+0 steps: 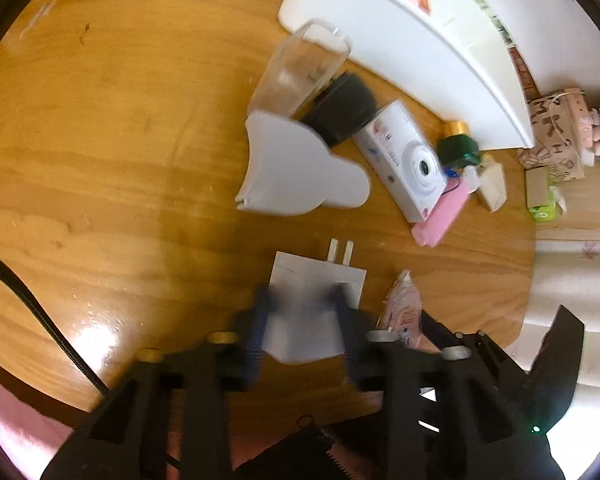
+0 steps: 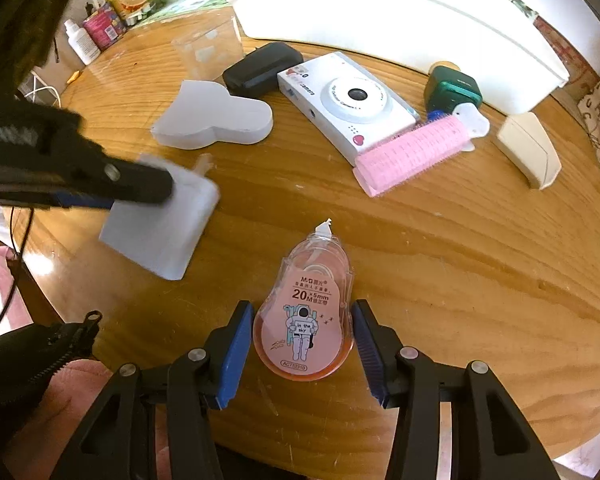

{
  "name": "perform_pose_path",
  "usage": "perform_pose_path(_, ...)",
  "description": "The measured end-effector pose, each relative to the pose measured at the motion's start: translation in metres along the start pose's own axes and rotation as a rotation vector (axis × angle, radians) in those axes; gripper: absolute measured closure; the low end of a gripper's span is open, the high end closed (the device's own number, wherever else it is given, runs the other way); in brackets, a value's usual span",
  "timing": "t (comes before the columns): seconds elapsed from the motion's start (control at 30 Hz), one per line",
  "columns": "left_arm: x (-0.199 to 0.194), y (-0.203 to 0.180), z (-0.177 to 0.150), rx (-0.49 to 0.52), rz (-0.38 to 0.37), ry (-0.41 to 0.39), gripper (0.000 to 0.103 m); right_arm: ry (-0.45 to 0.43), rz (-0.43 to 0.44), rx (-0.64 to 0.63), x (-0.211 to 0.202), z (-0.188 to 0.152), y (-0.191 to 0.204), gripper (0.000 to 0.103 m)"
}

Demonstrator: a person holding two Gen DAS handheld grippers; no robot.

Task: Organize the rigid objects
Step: 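Grasp the white charger with the left tool while the right tool grasps the pink tape roller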

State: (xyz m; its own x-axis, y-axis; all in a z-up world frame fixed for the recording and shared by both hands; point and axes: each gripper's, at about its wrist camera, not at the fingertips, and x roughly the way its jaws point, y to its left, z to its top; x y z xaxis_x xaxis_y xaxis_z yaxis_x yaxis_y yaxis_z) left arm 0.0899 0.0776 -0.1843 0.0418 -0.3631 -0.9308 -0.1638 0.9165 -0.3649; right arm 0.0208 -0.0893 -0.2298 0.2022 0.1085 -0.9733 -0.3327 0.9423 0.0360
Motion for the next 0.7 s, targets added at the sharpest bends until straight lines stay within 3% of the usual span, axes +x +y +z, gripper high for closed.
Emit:
perform_pose_path(0.2, 0.003, 0.01, 0.0, -0.038, -0.023, 0.02, 0.087, -0.001, -0.034, 0.038, -0.008, -0.006, -0.003, 0.053)
perform_pose_path(0.3, 0.005, 0.006, 0.0, -0.047, -0.022, 0.022, 0.077, -0.003, -0.042, 0.065, -0.015, -0.011, -0.01, 0.053)
perform_pose_path(0.37, 0.008, 0.002, 0.001, -0.041, -0.014, 0.034, 0.063, -0.008, -0.052, 0.087, -0.02, -0.014, -0.016, 0.053)
perform_pose_path(0.5, 0.014, -0.005, 0.002, -0.014, -0.007, 0.058, 0.059, -0.017, -0.073, 0.126, -0.029, -0.02, -0.025, 0.053)
perform_pose_path(0.57, 0.02, -0.011, 0.003, 0.0, 0.0, 0.08, 0.049, -0.018, -0.081, 0.144, -0.031, -0.023, -0.033, 0.053)
perform_pose_path(0.7, 0.03, -0.019, 0.006, 0.007, 0.021, 0.111, 0.043, -0.02, -0.1, 0.175, -0.038, -0.029, -0.046, 0.053)
